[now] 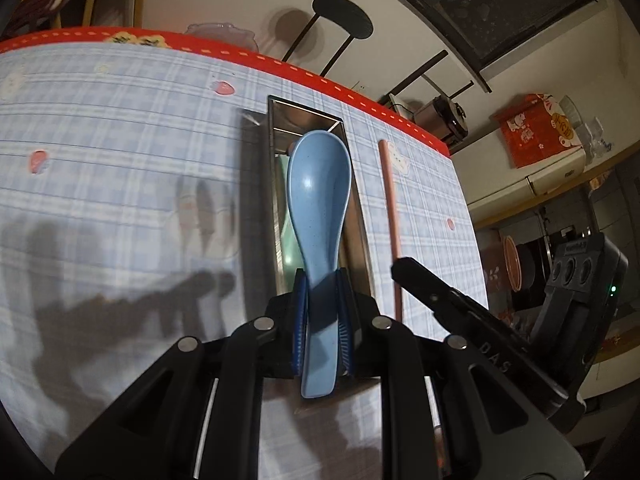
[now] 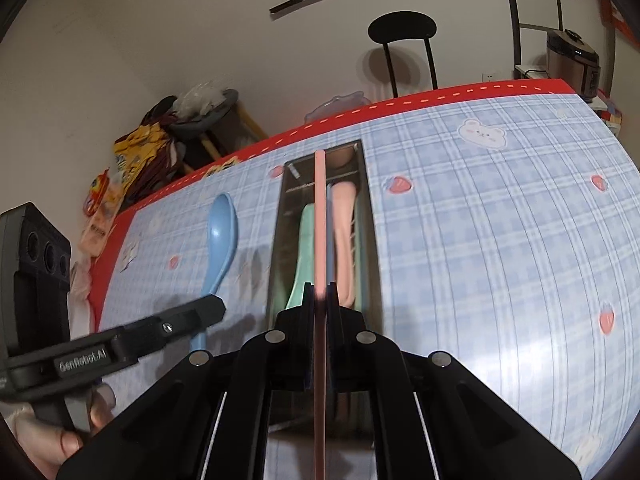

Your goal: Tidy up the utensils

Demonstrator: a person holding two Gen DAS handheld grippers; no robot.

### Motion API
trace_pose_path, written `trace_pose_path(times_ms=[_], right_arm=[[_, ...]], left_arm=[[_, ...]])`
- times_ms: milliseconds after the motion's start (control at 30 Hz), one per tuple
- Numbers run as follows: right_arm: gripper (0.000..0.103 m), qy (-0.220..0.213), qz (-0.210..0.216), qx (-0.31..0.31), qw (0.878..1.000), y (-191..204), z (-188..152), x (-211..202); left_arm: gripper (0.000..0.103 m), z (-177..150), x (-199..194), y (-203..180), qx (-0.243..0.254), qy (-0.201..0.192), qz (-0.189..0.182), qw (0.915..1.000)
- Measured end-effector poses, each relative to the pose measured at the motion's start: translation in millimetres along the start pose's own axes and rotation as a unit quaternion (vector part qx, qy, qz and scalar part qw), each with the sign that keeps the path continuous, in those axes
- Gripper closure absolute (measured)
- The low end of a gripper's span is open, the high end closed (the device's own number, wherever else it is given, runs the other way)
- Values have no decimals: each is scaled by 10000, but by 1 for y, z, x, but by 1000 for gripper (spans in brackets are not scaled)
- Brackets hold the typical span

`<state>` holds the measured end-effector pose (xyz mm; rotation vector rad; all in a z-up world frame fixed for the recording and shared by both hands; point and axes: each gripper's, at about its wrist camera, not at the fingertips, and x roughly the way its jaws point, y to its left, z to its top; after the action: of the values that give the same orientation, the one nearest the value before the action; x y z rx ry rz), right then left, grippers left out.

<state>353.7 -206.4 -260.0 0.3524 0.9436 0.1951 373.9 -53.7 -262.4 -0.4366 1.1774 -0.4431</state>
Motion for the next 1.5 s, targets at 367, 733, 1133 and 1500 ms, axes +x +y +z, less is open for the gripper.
trace_pose_path(times_ms=[367,733,1133,1500], right_arm=[[96,185,-61,110,9998,-11,16,36],[45,-78,-338,-97,9993,-5,15,-2],[6,-365,-605,-891,9935,46,10,-70],[6,-824,-968,-1369,9824,99,-2,-153]], left_arm=[[85,26,41,-2,-110,161,169,9997],[52,33,-8,0,202,-294,396,9986],[15,19,-105,0,618,-989,704,9907],[6,-3,-212,-23,1404,-1719,1408,9648]])
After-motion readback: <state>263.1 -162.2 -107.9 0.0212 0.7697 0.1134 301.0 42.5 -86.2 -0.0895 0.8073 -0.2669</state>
